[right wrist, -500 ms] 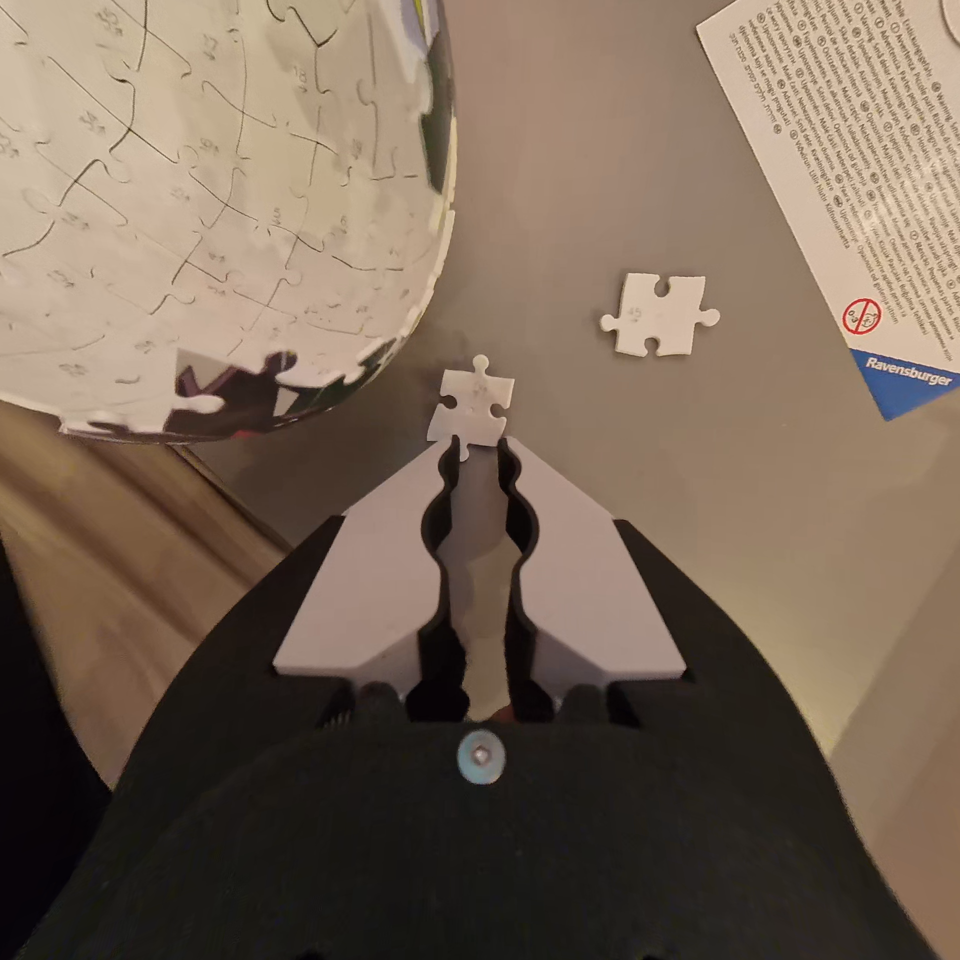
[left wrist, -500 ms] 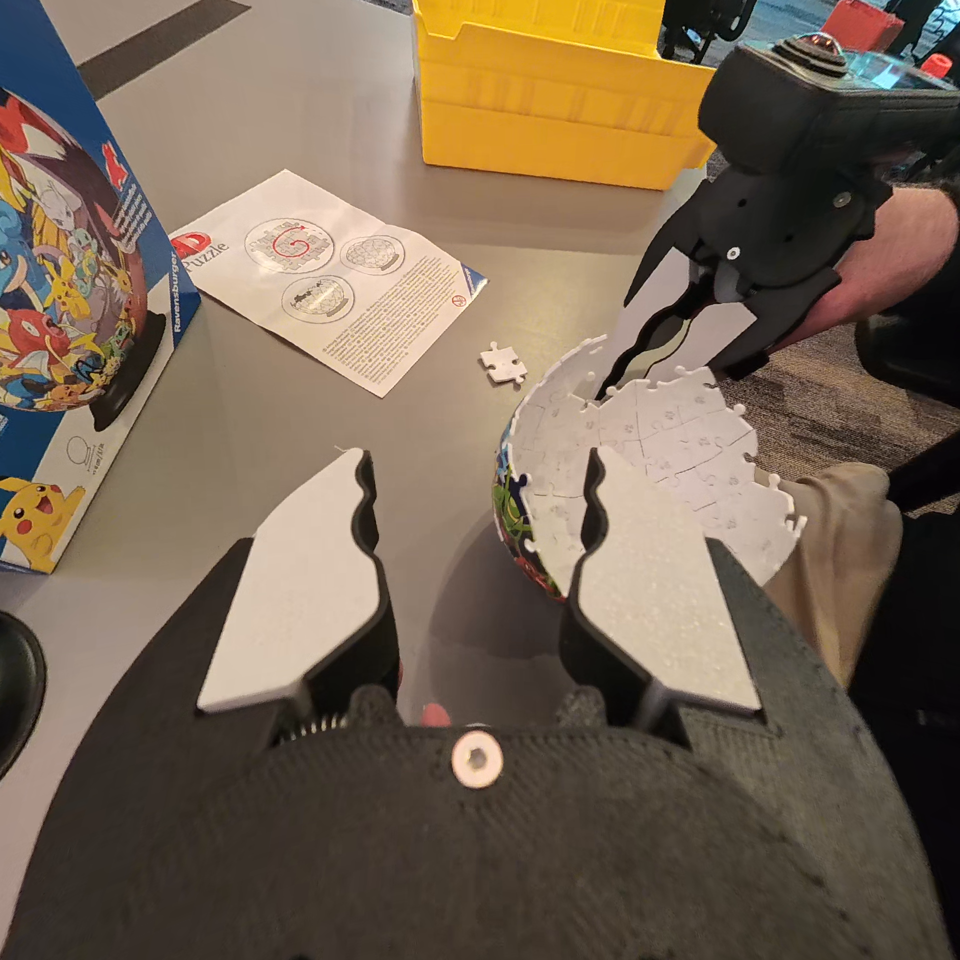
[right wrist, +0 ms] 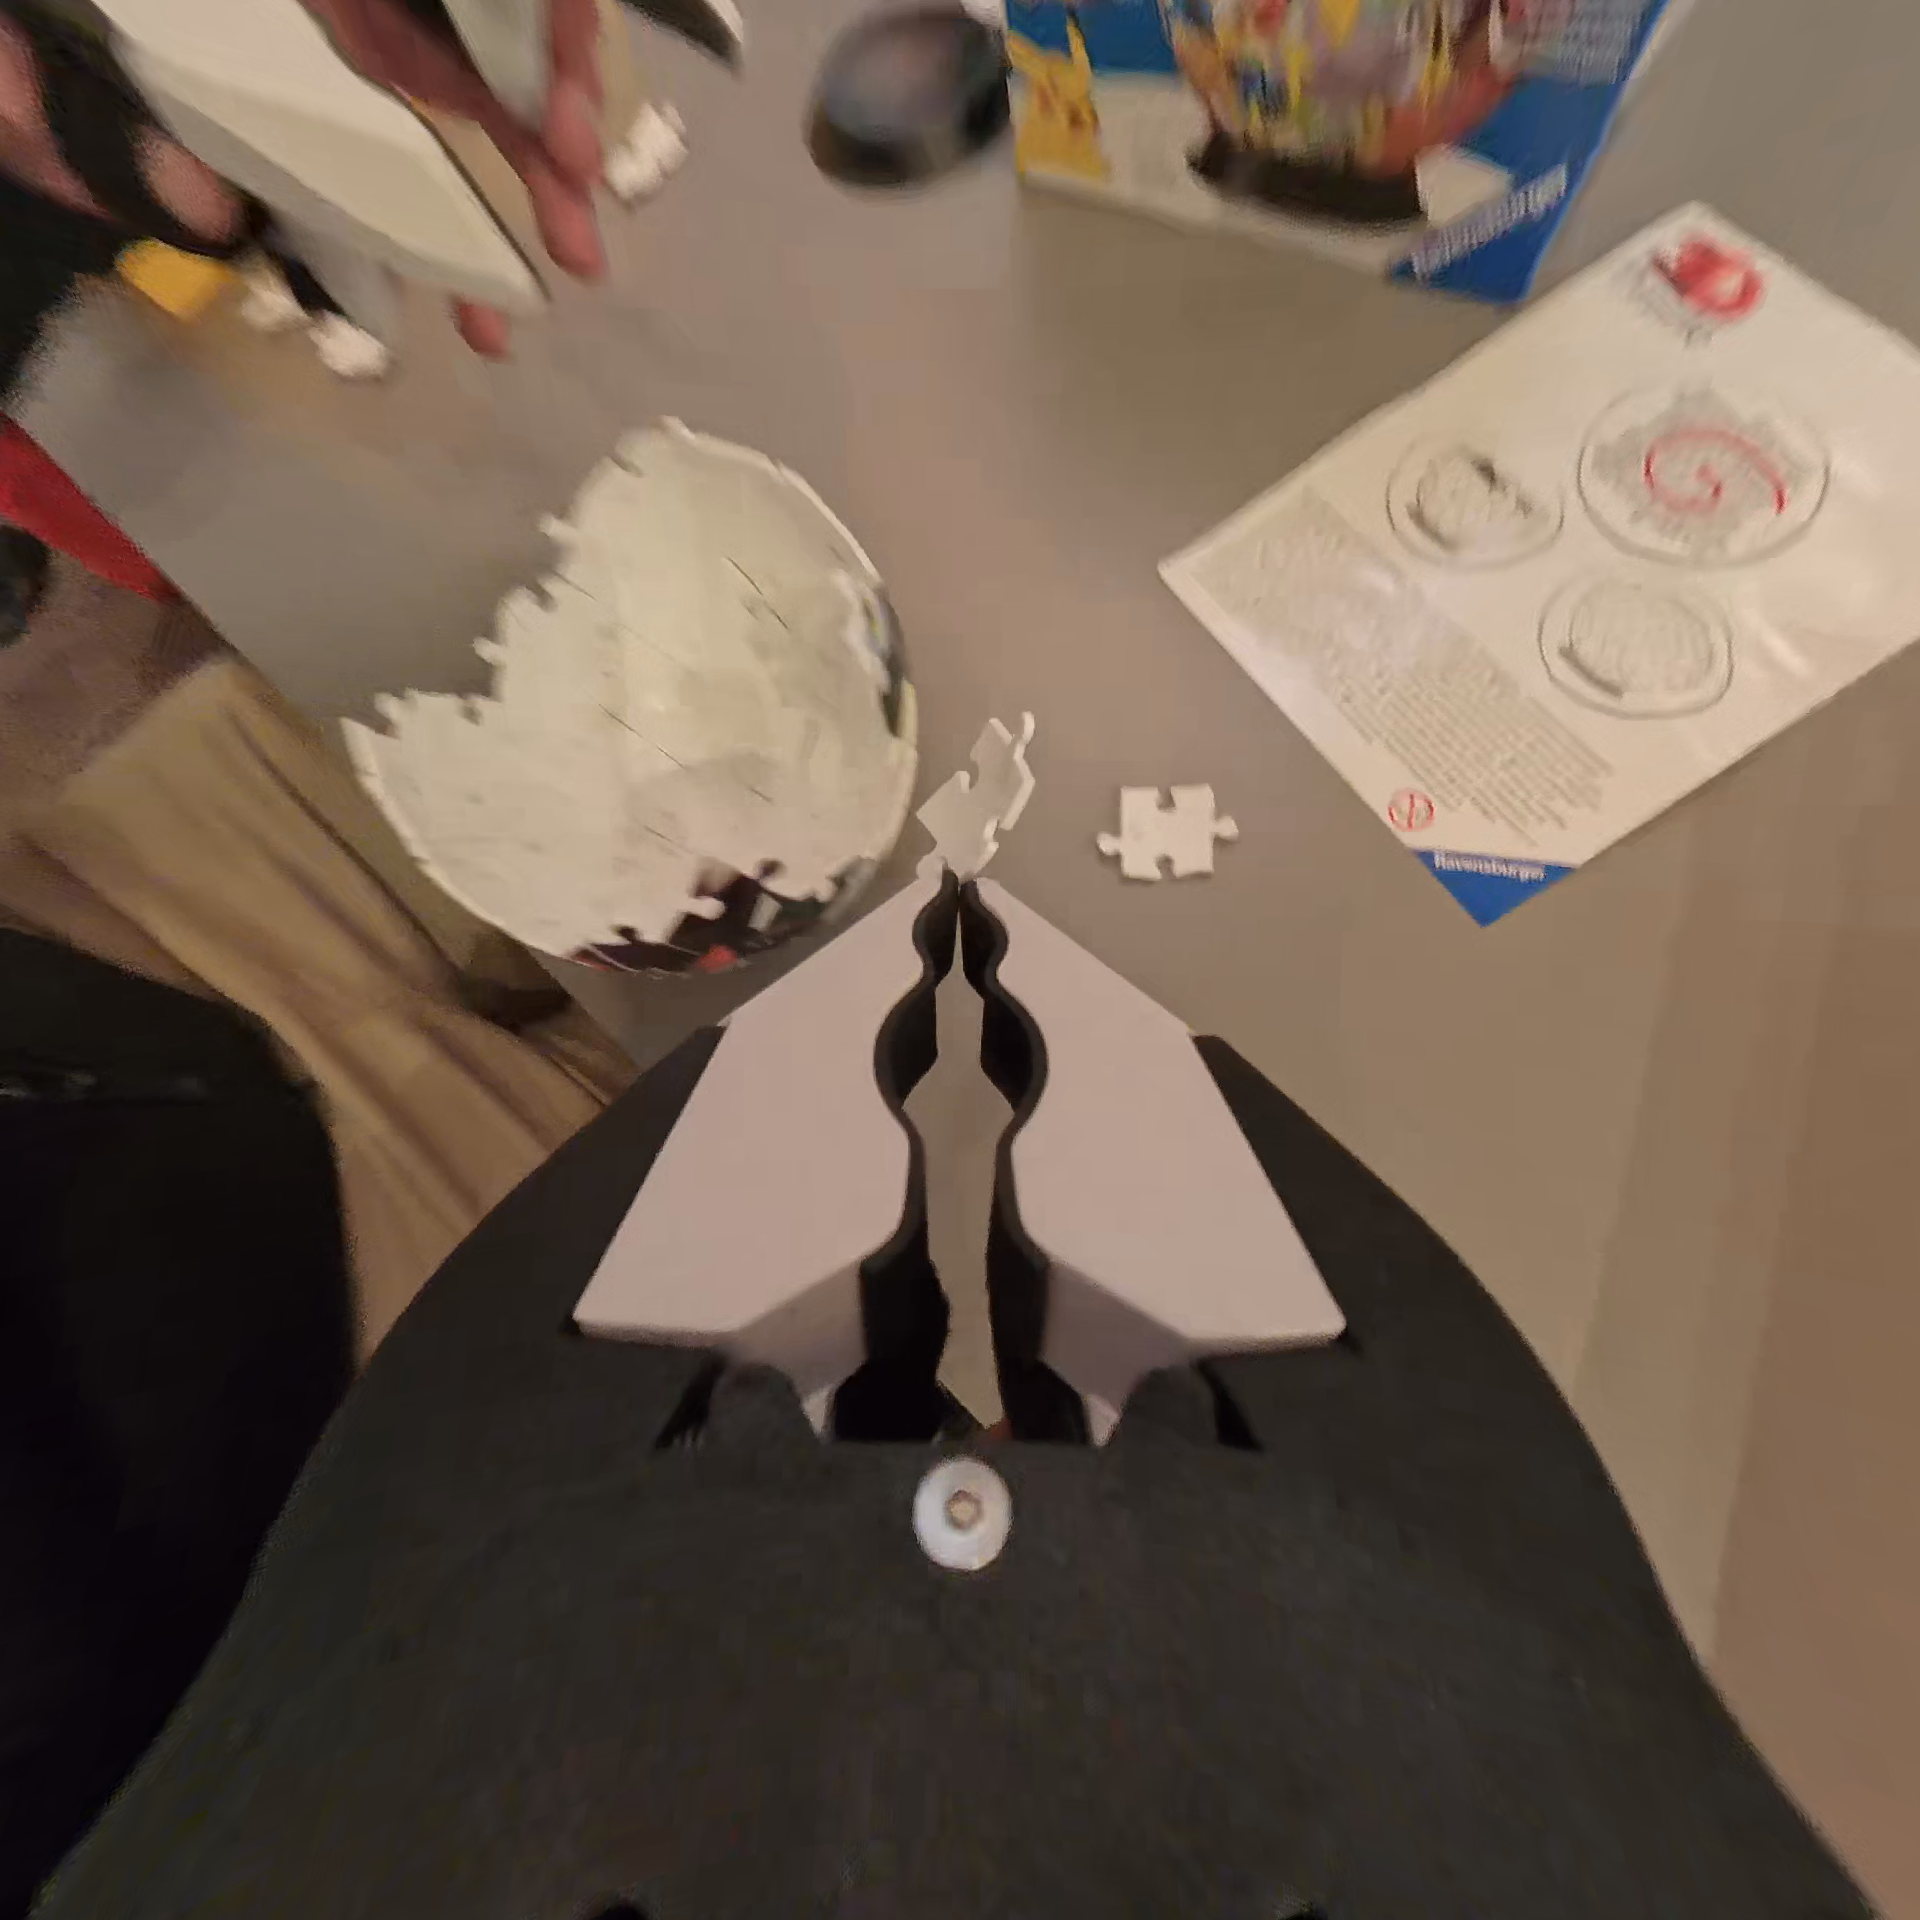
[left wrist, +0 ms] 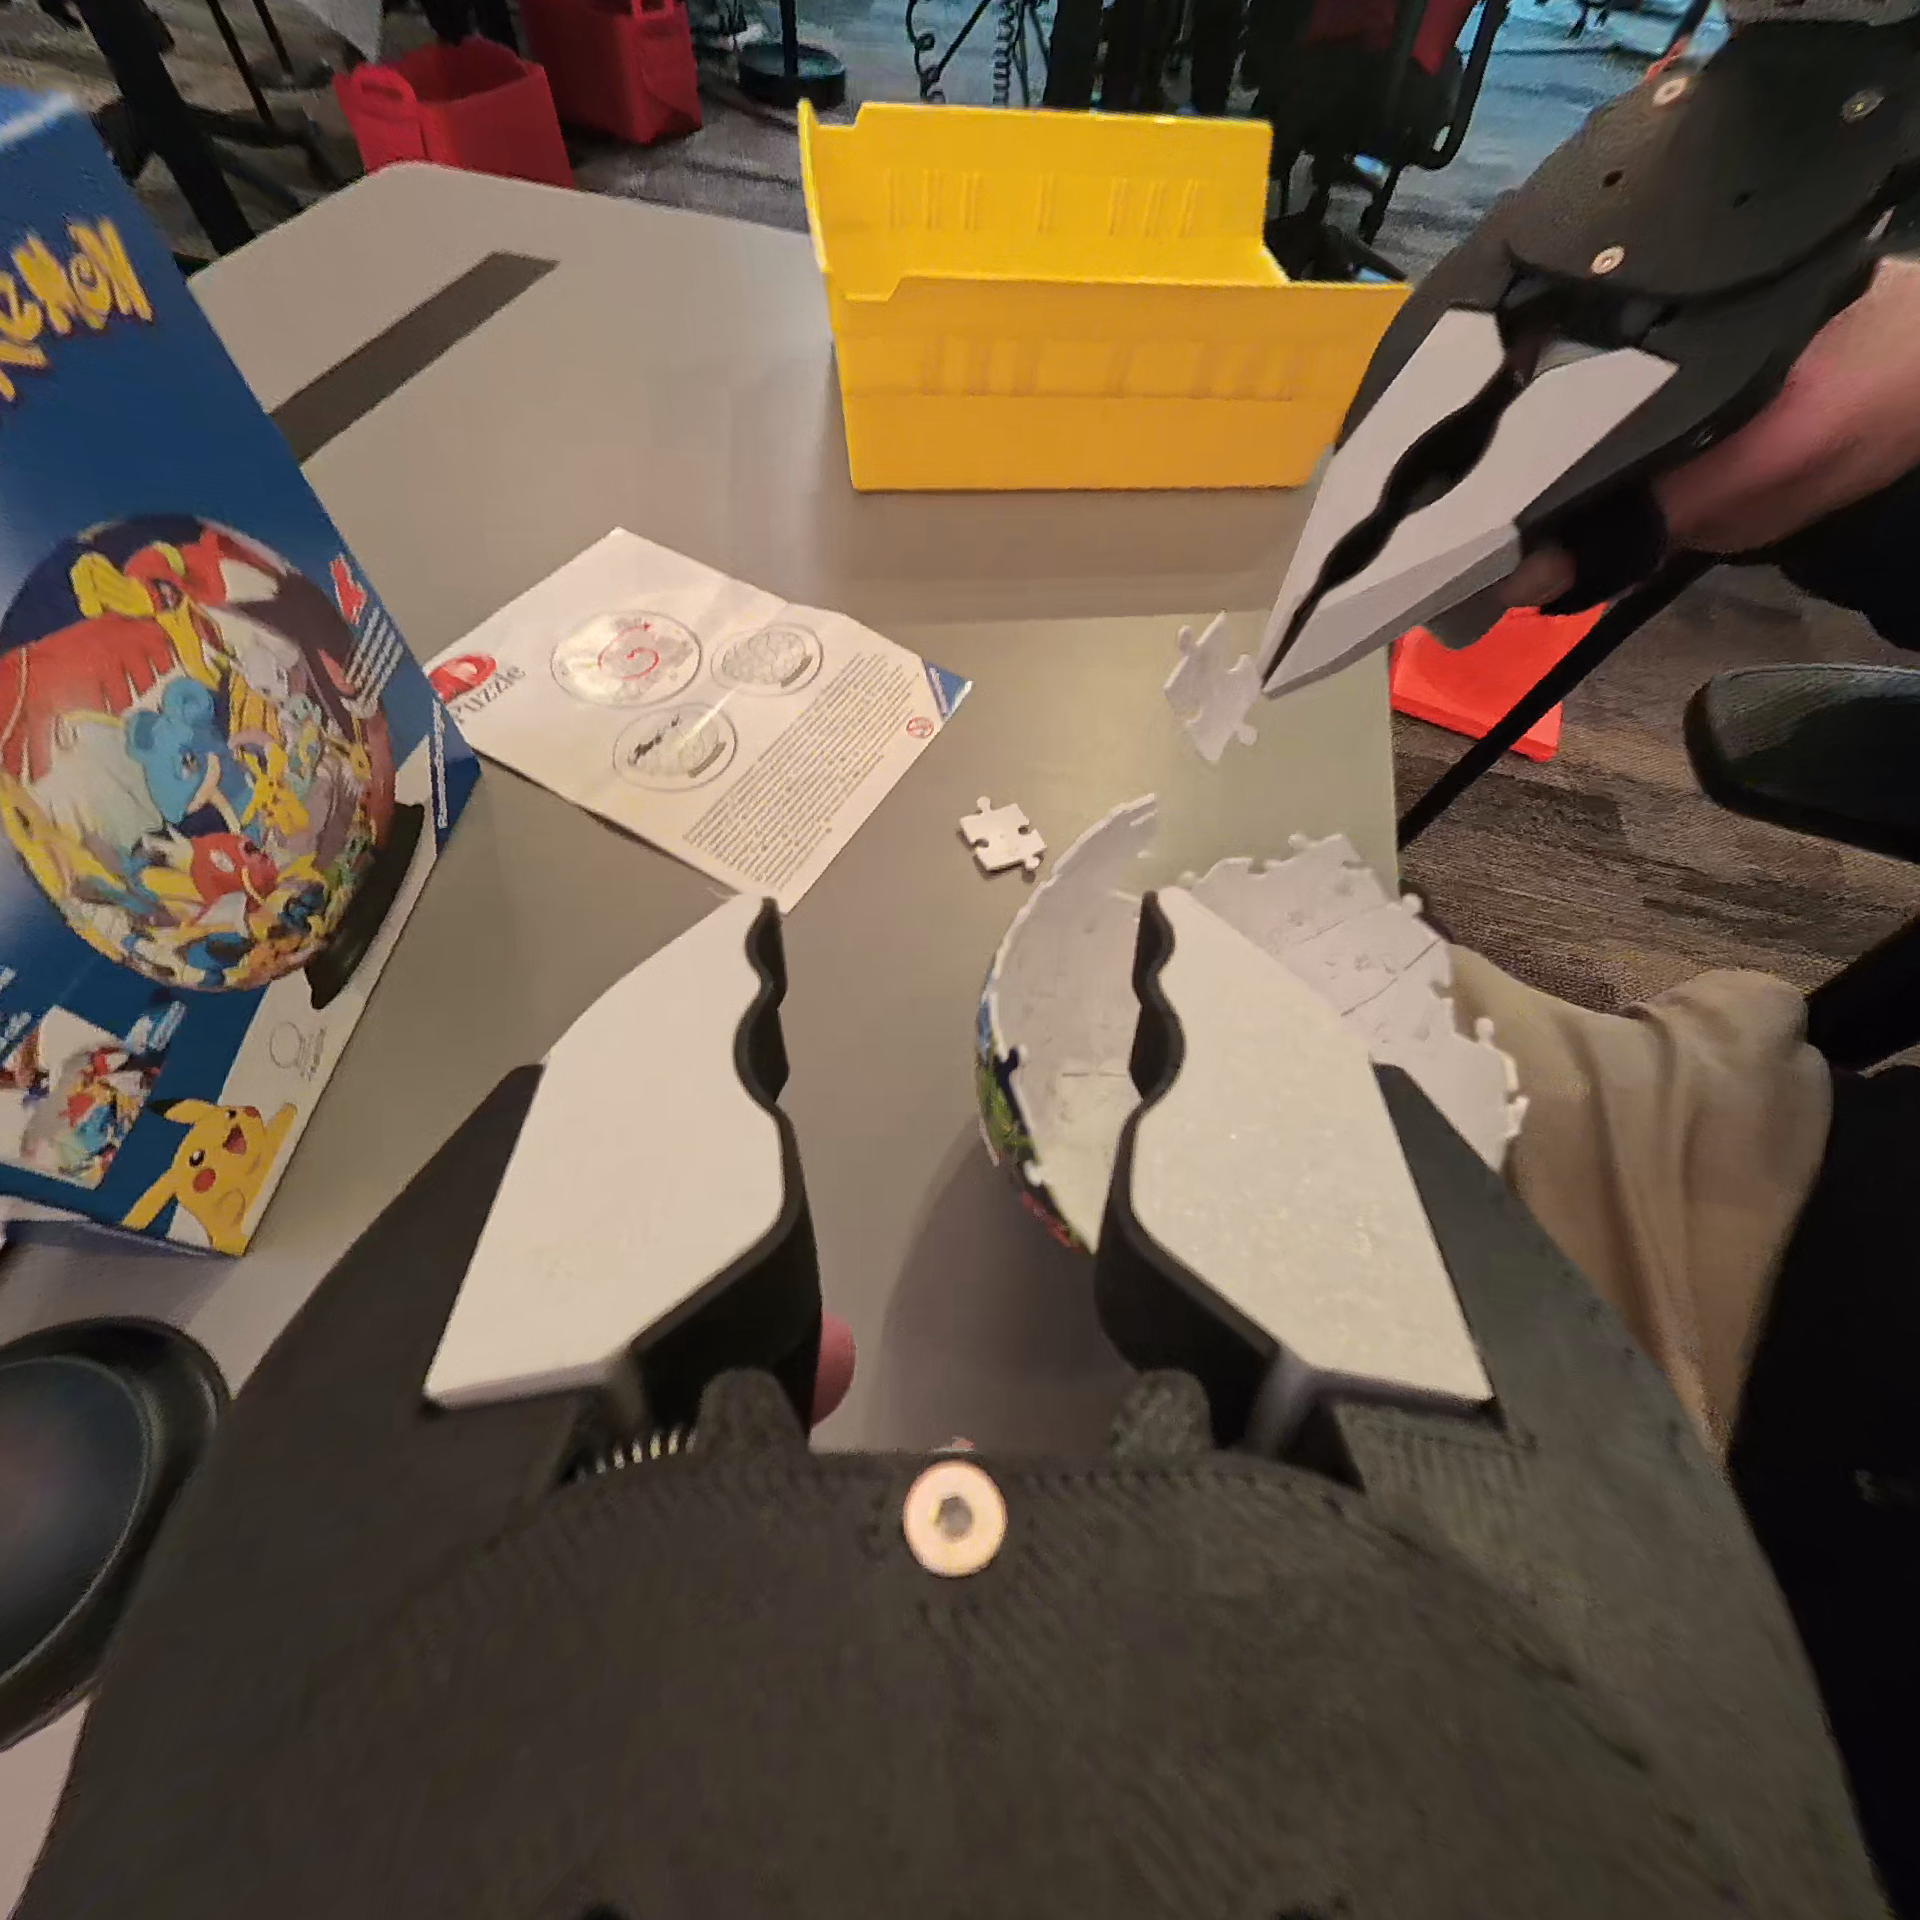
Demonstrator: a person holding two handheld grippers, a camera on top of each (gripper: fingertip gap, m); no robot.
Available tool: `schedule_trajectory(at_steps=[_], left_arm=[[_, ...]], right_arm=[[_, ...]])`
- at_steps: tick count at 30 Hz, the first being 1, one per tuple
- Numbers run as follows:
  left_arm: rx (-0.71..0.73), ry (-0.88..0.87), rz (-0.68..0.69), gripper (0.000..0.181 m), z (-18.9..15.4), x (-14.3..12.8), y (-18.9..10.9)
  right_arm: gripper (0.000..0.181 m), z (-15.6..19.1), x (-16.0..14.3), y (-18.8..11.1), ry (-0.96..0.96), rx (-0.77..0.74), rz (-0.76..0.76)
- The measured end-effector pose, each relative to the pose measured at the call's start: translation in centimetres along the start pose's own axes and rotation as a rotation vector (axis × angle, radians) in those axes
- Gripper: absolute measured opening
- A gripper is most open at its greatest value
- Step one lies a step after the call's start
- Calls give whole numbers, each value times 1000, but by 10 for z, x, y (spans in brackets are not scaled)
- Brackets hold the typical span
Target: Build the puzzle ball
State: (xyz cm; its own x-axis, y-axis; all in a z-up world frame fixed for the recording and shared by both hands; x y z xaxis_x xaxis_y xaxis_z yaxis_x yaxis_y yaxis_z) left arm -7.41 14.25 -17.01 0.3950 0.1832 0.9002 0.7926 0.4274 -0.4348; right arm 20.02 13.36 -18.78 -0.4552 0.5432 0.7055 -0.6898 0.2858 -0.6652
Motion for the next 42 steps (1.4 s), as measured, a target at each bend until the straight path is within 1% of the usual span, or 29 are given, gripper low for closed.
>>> schedule_trajectory(at_steps=[4, 6, 10, 16, 18, 20, 23, 27, 28, 30, 32, 35, 36, 38, 40, 42], left_arm=[[-22, 43, -36, 50, -10, 14, -1], [-39, 49, -55, 48, -15, 20, 0], [-90, 29, -105, 46, -24, 28, 3], [-211, -71, -187, 48, -30, 29, 6], [-270, -109, -239, 43, -33, 31, 6], [-327, -131, -284, 41, -37, 33, 6], [-354, -158, -329, 32, -38, 35, 6], [-389, -197, -397, 4, -35, 39, 3], [-391, -200, -400, 2, -34, 39, 2], [-390, -190, -378, 2, -33, 39, 2], [-403, -162, -351, 2, -34, 39, 1], [-404, -119, -277, 2, -35, 40, 1], [-406, -107, -248, 2, -36, 41, 2], [-411, -75, -190, 2, -38, 41, 4], [-419, -54, -164, 2, -39, 43, 5], [-401, -26, -139, 2, -38, 43, 7]], right_arm=[[0, 23, 21, -17, -17, 97, -137], [0, 34, 32, -23, -23, 142, -202], [0, 49, 45, -26, -29, 229, -270], [0, 61, 52, -22, -10, 288, -381], [0, 63, 54, -22, 6, 306, -427], [0, 64, 54, -21, 4, 289, -457], [0, 66, 54, -18, 9, 296, -486], [0, 70, 52, -12, 3, 288, -493], [0, 70, 51, -11, 3, 282, -496], [0, 70, 49, -9, 2, 276, -508], [0, 70, 48, -7, 0, 286, -482], [0, 68, 48, -11, -36, 251, -441], [7, 69, 51, -14, -57, 247, -426], [11, 70, 58, -20, -113, 223, -418], [12, 72, 66, -21, -161, 232, -353], [7, 71, 70, -16, -190, 238, -247]])
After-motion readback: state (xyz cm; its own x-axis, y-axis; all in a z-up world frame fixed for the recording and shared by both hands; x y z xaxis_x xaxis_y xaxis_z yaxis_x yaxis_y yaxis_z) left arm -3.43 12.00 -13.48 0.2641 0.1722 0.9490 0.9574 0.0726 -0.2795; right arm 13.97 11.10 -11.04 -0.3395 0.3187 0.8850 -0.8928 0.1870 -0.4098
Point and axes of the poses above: each gripper's, where its closed fingertips meet, y out along the fingers, x out of its top, z = x × y across the jaws, the point moved 10 cm from there along -y, back along the fingers, and after that the axes turned 6 degrees about y, right-handed, at the moved point
